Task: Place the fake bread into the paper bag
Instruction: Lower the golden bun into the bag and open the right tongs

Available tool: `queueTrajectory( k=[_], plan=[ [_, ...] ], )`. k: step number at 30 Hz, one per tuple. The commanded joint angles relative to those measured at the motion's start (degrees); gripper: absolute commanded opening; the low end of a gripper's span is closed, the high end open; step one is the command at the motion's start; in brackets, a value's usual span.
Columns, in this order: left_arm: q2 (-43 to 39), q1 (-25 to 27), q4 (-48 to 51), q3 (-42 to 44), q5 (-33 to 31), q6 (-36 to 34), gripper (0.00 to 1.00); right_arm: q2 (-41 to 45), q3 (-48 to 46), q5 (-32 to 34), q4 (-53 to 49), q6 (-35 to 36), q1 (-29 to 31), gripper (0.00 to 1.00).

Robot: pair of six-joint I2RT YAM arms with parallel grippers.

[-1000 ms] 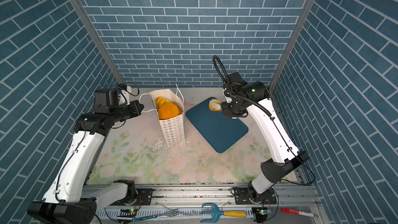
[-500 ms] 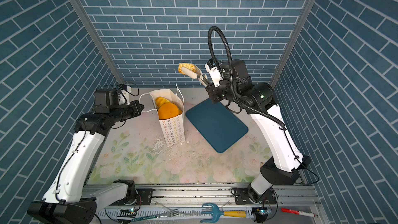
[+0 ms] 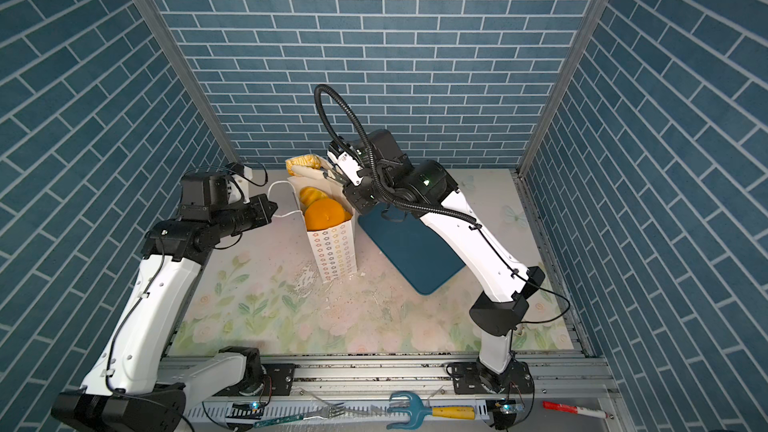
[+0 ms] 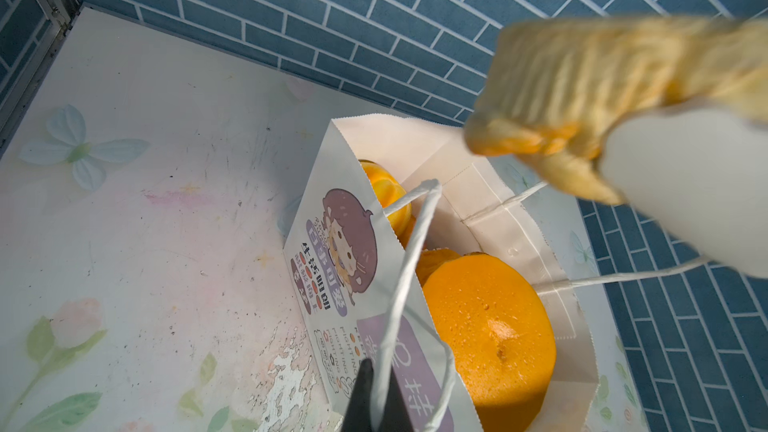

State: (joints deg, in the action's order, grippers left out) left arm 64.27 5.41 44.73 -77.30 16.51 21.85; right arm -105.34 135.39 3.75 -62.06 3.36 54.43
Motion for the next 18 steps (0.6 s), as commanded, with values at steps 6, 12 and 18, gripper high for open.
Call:
queueTrajectory(
  k=[6,12,18],
  plan=[
    [-1.25,0.35,1.26,0.78,-0.28,-0.66,0.00,-2.11,0.07,3.09,-4.16,-1.59,1.04,0.33],
    [-1.10,0.39,0.98,0.62,-0.17,-0.67,0.00,-4.14,5.19,5.66,-8.97,-1.27,2.23,0.50],
    [-0.96,0.37,0.79,0.61,0.01,-0.56,0.00,-3.38,8.82,6.51,-7.59,-0.63,3.21,0.53]
  ],
)
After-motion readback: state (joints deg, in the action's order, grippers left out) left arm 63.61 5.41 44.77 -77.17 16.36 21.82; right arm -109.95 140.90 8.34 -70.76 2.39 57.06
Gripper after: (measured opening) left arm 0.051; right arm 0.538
